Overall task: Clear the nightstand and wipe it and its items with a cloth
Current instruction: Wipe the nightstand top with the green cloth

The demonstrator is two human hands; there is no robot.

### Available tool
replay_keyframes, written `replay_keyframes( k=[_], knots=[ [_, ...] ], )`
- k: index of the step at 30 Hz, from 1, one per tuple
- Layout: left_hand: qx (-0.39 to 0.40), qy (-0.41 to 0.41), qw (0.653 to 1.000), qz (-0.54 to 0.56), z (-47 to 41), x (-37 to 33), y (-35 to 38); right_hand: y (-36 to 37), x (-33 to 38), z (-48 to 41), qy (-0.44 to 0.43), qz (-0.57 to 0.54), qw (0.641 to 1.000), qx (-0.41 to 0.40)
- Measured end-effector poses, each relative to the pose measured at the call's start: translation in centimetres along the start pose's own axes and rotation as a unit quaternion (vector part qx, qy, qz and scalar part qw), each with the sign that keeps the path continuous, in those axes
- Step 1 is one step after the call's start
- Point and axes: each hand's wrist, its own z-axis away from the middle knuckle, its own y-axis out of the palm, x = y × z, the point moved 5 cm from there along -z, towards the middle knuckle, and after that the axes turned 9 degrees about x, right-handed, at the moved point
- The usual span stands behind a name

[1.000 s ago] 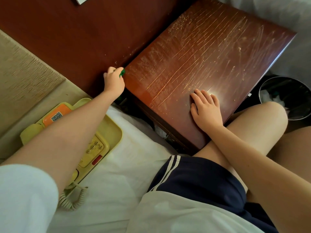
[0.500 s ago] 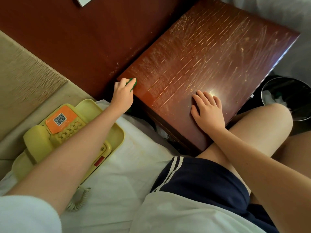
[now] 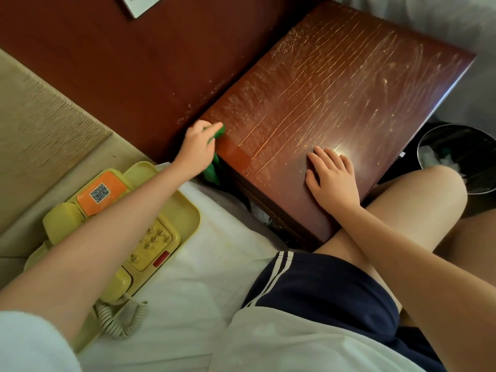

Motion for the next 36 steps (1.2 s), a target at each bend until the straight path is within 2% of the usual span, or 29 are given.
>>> replay_keyframes(
  k=[2, 4, 9, 20, 26, 29, 31, 32, 36],
  knots=[
    [-0.025, -0.088, 0.996, -0.005, -1.5, 1.7, -1.1, 0.0, 0.0, 0.0, 0.000, -0.002, 1.000, -0.002],
    [-0.017, -0.140, 0.990, -0.017, -2.7, 2.5, -1.2, -0.1, 0.0, 0.0, 0.000, -0.004, 1.000, -0.005],
    [0.005, -0.168, 0.985, -0.039, -3.7, 2.7, -0.4, -0.2, 0.0, 0.1, -0.001, -0.004, 1.000, -0.015],
    [0.003, -0.067, 0.994, -0.089, -1.4, 0.5, 1.5, 0.0, 0.0, 0.0, -0.001, -0.001, 1.000, -0.005],
    [0.041, 0.055, 0.994, -0.087, 1.9, -3.3, 3.6, -0.1, 0.0, 0.0, -0.004, -0.004, 1.000, -0.016],
    [0.089, 0.128, 0.986, -0.067, 2.8, -4.4, 4.3, -0.1, -0.1, 0.0, -0.003, -0.004, 1.000, -0.017],
    [0.086, 0.138, 0.986, -0.038, 2.2, -4.0, 3.8, 0.0, -0.1, -0.1, -0.004, -0.006, 1.000, -0.017],
    [0.059, 0.116, 0.991, -0.019, 1.5, -3.3, 3.2, 0.0, 0.0, -0.1, -0.005, -0.006, 1.000, -0.020],
    [-0.059, -0.070, 0.996, 0.010, -1.9, 0.8, 0.3, -0.1, 0.0, 0.0, -0.007, -0.005, 0.999, -0.041]
  ],
)
